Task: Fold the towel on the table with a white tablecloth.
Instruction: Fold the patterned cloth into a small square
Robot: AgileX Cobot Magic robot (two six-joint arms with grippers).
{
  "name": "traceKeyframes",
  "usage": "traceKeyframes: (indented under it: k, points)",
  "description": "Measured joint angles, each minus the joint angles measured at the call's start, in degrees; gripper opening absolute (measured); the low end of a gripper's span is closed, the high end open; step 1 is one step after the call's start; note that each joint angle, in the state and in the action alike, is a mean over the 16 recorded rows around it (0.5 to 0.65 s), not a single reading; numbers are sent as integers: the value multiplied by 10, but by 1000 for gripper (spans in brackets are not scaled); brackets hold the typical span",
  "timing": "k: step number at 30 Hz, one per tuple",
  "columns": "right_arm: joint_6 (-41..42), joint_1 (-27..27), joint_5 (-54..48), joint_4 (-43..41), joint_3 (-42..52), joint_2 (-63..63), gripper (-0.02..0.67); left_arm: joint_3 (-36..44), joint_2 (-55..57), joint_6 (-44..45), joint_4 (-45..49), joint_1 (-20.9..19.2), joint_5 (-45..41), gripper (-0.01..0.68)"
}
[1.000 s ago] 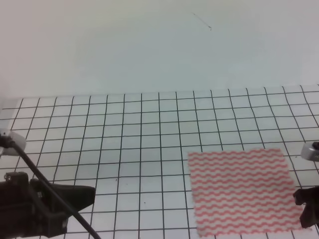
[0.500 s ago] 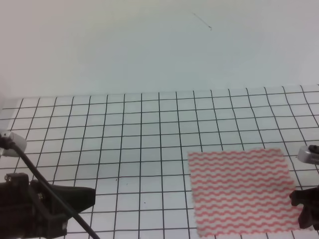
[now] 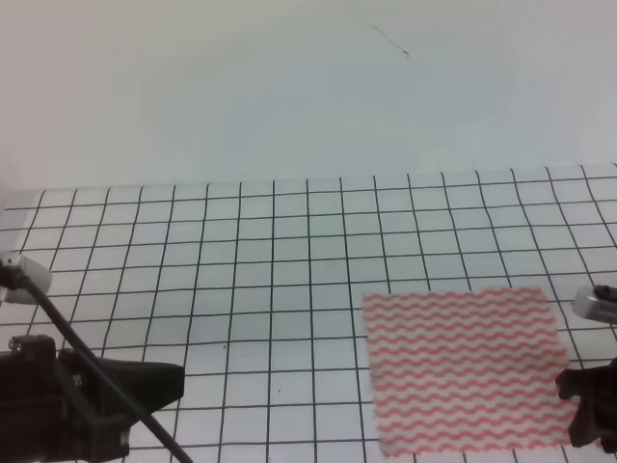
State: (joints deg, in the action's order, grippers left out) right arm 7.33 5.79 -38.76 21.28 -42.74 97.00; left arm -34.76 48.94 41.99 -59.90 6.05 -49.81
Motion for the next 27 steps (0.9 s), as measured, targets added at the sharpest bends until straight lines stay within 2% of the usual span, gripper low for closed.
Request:
traceKeyframes:
  k: [14,20,27]
  points:
    - [38,0,11,8,-1,5,26,0,0,0,5,0,-1,-1]
    - [68,0,12,20,-1,-1,-2,0,0,-1,6,0,-2,-1]
    - [132,0,13,80,0,-15,-3,0,0,-1,7,0,-4,-1]
